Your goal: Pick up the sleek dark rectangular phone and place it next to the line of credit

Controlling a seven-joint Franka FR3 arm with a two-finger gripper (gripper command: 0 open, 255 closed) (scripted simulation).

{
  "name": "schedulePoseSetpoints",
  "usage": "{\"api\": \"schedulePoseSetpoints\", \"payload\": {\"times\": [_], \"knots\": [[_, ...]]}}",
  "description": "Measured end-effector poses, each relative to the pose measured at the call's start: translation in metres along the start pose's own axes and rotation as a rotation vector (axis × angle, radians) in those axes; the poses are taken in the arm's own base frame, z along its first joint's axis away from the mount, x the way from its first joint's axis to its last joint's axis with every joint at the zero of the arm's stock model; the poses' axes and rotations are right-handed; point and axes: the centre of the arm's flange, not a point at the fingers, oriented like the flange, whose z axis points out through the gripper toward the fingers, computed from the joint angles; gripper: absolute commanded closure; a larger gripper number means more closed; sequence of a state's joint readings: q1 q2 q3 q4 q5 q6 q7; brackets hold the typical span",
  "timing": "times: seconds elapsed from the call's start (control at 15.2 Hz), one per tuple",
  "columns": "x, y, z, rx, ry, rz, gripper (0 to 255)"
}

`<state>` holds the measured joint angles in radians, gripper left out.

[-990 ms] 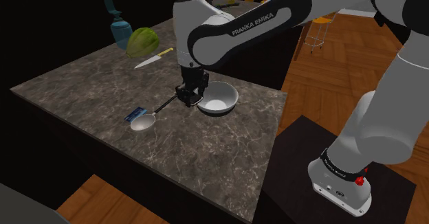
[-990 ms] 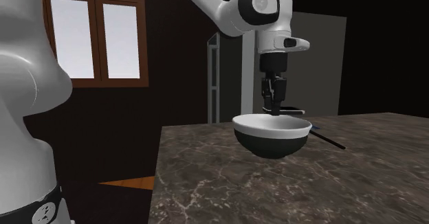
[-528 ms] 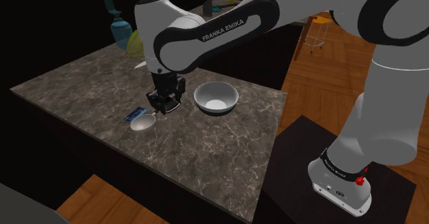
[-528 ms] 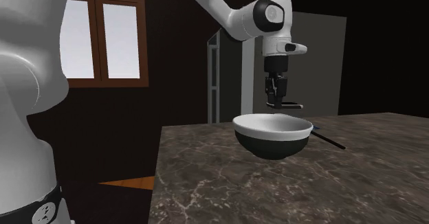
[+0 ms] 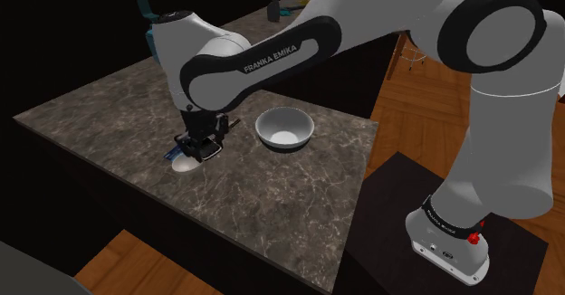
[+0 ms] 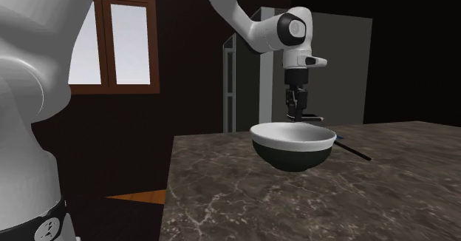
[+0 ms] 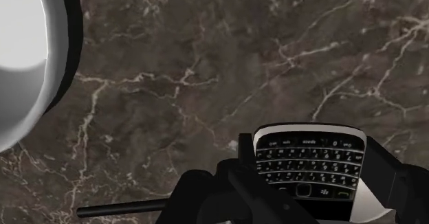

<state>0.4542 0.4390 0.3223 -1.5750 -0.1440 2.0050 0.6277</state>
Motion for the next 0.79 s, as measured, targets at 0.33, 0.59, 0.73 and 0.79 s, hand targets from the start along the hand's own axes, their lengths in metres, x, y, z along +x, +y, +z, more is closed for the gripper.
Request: {"api": "schedulePoseSetpoints", "payload": {"times": [0.33,0.59,0.73,0.79], "knots": [[0.0,-0.002,0.027,0.0,0.0,0.0,255],[-0.001,-0.002,0.046,0.001,0.002,-0.001,255],[-0.001,-0.002,0.05,0.002,0.002,-0.001,255],[-0.001,-0.002,0.05,0.002,0.002,-0.001,255]]}}
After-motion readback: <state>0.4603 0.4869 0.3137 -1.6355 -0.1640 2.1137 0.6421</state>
